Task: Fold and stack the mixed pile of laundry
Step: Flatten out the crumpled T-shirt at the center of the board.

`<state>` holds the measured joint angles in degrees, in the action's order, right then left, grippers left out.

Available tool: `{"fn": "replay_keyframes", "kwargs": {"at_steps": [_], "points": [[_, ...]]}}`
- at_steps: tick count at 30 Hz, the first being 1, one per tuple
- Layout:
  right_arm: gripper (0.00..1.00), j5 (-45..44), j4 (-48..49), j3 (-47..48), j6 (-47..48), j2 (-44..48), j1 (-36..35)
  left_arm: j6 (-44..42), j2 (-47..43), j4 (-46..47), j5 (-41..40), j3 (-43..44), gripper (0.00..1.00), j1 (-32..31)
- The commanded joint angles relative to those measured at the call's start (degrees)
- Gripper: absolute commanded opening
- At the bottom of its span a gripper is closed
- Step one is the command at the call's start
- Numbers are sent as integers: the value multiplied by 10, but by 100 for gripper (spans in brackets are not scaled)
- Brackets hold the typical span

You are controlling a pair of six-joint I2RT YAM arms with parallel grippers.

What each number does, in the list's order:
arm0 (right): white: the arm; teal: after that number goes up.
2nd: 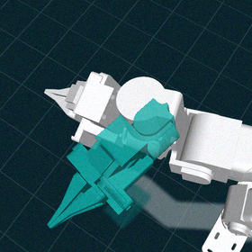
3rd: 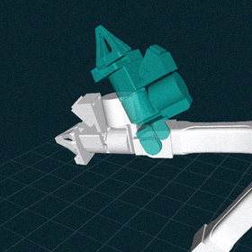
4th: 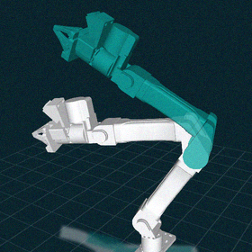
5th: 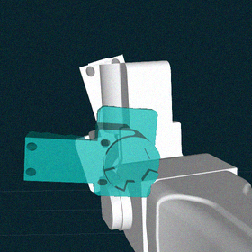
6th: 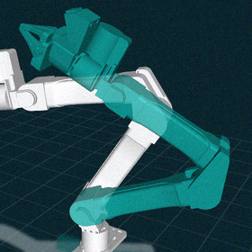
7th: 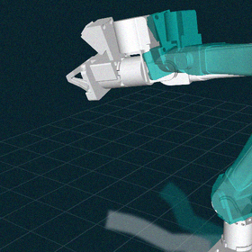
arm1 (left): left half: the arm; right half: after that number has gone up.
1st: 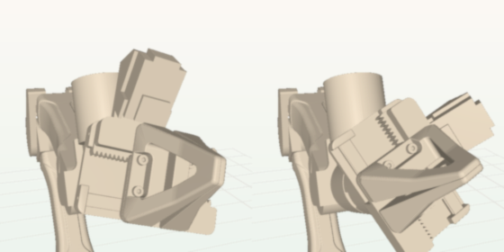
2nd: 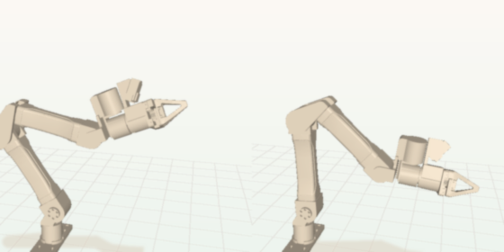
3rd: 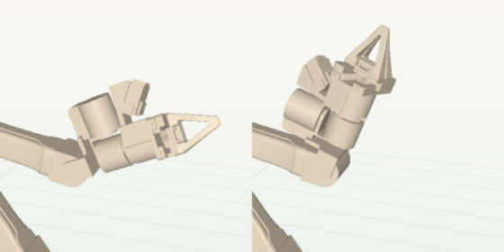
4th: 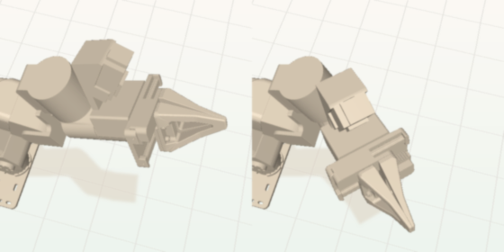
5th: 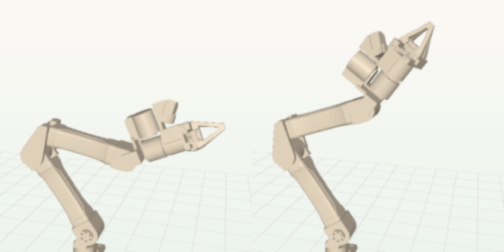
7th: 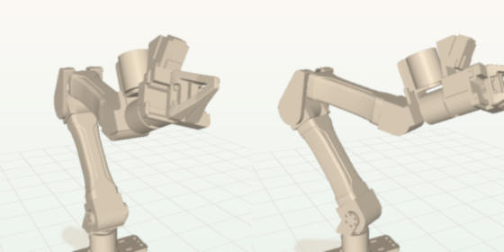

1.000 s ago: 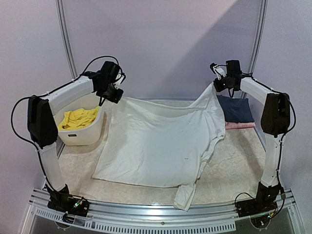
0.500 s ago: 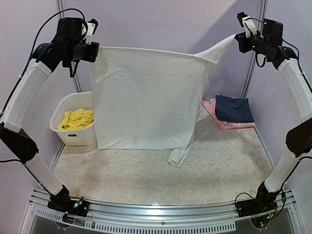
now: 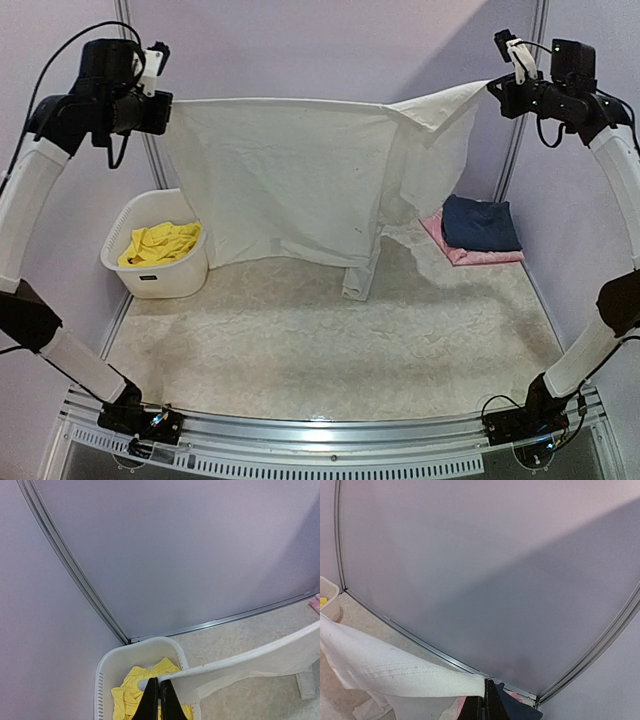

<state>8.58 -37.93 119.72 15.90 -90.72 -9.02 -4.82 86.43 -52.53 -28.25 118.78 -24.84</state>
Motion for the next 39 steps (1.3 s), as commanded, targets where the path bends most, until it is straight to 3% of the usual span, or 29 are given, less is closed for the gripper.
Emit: {"fn": "replay_keyframes", "kwargs": {"at_steps": [1, 10, 15, 20, 25, 30, 36, 39], "points": [[0, 27, -39, 44, 24, 81, 2, 18, -84, -29, 27, 32, 0, -12], [0, 111, -113, 57, 38, 215, 2, 17, -206, -90, 84, 34, 0, -142], [0, 132, -121, 101, 27, 253, 2, 33, -240, -104, 137, 88, 0, -148], [0, 144, -107, 146, 18, 236, 2, 20, -216, -117, 155, 127, 0, -148], [0, 141, -98, 134, 27, 181, 2, -19, -175, -103, 74, 92, 0, -148], [0, 159, -81, 30, 47, 123, 2, -50, -144, -30, 4, -59, 0, -142], [0, 152, 45, -272, 82, 97, 2, -23, -106, 72, 32, -273, 0, -94], [0, 124, 131, -371, 92, 58, 2, -14, -56, 119, 59, -343, 0, -58]]}}
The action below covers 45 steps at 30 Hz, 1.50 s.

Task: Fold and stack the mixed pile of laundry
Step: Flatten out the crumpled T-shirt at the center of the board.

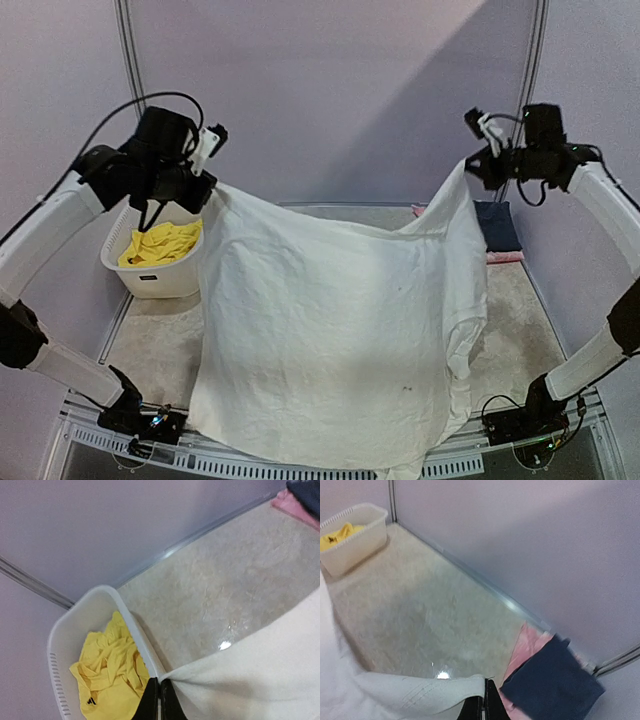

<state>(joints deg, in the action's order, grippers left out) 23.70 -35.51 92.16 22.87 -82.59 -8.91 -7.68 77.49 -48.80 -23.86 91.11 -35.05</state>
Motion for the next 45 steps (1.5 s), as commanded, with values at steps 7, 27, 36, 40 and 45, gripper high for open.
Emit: {"fn": "replay_keyframes", "kwargs": {"at_steps": [7, 27, 36, 40, 45], "points": [[0, -106, 184, -92, -2, -178, 1, 8, 178, 140, 27, -89, 0, 67], [0, -210, 141, 233, -79, -505, 1, 24, 398, 155, 36, 69, 0, 125], [0, -217, 121, 315, -89, -581, -13, 25, 445, 140, 3, 115, 0, 140], [1, -227, 120, 344, -86, -605, -21, 25, 456, 137, -10, 127, 0, 152], [2, -234, 116, 384, -85, -635, -31, 20, 484, 120, -14, 159, 0, 168]]}}
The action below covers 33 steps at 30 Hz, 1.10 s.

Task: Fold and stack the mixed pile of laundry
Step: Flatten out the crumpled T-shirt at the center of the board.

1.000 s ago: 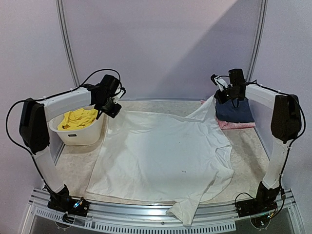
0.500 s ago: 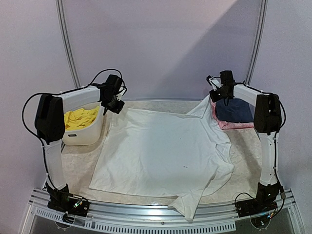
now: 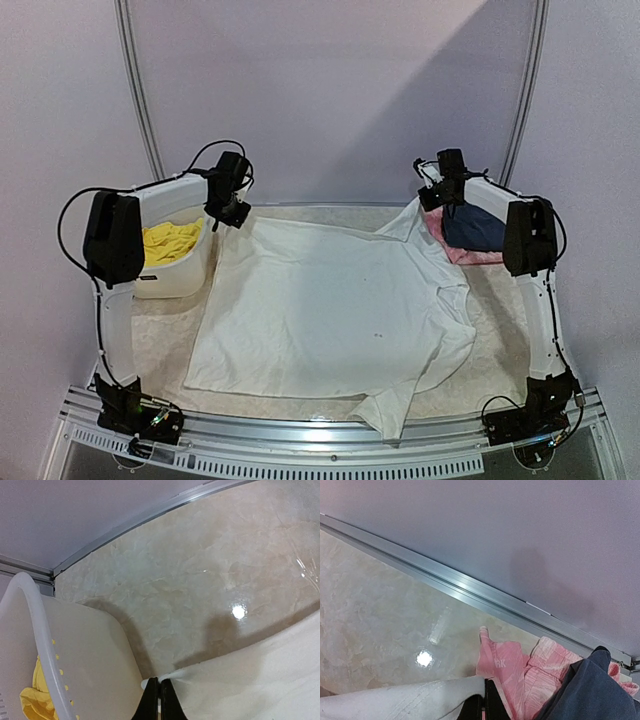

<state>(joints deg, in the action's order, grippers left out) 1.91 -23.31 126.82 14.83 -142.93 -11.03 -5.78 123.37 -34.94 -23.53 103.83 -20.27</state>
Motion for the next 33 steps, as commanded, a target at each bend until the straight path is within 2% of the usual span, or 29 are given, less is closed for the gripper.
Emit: {"fn": "replay_keyframes", "kwargs": {"at_steps": [1, 8, 10, 11, 14, 15, 17, 19, 23, 27, 30, 33], "points": [[2, -16, -5, 43, -4, -39, -12, 0, 31, -21, -17, 37, 0, 24], [6, -64, 23, 60, 24, -65, -35, -4, 79, -48, -21, 101, 0, 35], [9, -70, 26, 66, 31, -70, -39, 0, 86, -65, -24, 125, 12, 34], [14, -72, 21, 72, 32, -71, -40, 3, 81, -71, -27, 132, 19, 33], [46, -69, 0, 77, 17, -50, -37, 2, 39, -69, -39, 128, 33, 19], [53, -57, -13, 75, 9, -25, -35, 0, 20, -68, -41, 126, 37, 11], [60, -33, -34, 57, -10, 20, -29, -3, -22, -73, -50, 124, 41, -8], [64, 3, -44, -3, -23, 92, -25, -9, -66, -81, -52, 116, 43, -33], [66, 68, -36, -222, -20, 272, -24, -21, -164, -102, -36, 41, 45, -97], [64, 95, -108, -404, 38, 427, -18, 16, -252, -150, 0, -68, 46, -156], [59, 113, -174, -516, 80, 499, -6, 53, -315, -176, 65, -158, 46, -179], [48, 167, -245, -598, 125, 551, 3, 84, -353, -199, 92, -232, 46, -207]]}}
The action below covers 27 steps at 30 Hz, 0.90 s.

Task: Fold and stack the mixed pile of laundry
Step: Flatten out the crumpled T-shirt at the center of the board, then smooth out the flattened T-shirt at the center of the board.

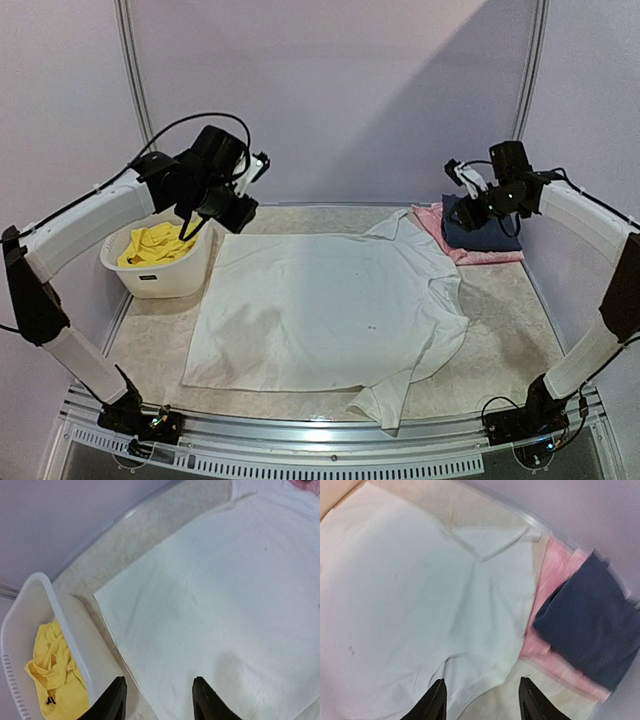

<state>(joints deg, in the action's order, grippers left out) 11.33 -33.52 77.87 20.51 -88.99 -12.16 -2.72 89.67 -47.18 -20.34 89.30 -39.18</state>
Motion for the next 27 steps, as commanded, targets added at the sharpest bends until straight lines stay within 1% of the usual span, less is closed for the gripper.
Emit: {"fn": "replay_keyframes", "kwargs": {"at_steps": [1, 3, 5, 7, 9, 14, 17, 22, 27], "points": [[44, 87, -155, -135, 81, 23, 14, 65, -25, -83, 64, -107, 45, -24], [39, 109, -159, -190, 109, 58, 13, 90, -41, -87, 81, -147, 43, -31], [35, 112, -158, -225, 134, 79, 3, 114, -54, -82, 100, -183, 37, -35], [34, 107, -155, -247, 152, 89, -12, 137, -61, -79, 116, -215, 31, -40], [32, 103, -148, -262, 167, 91, -28, 154, -66, -78, 122, -237, 27, -45], [27, 105, -134, -273, 188, 76, -64, 181, -56, -88, 123, -275, 26, -49], [23, 92, -127, -284, 211, 60, -81, 190, -43, -78, 121, -294, 22, -49], [17, 60, -118, -301, 258, 34, -88, 203, -12, -56, 118, -314, 19, -49], [15, 14, -89, -318, 284, 14, -88, 210, 23, -34, 107, -323, 18, -49]]}}
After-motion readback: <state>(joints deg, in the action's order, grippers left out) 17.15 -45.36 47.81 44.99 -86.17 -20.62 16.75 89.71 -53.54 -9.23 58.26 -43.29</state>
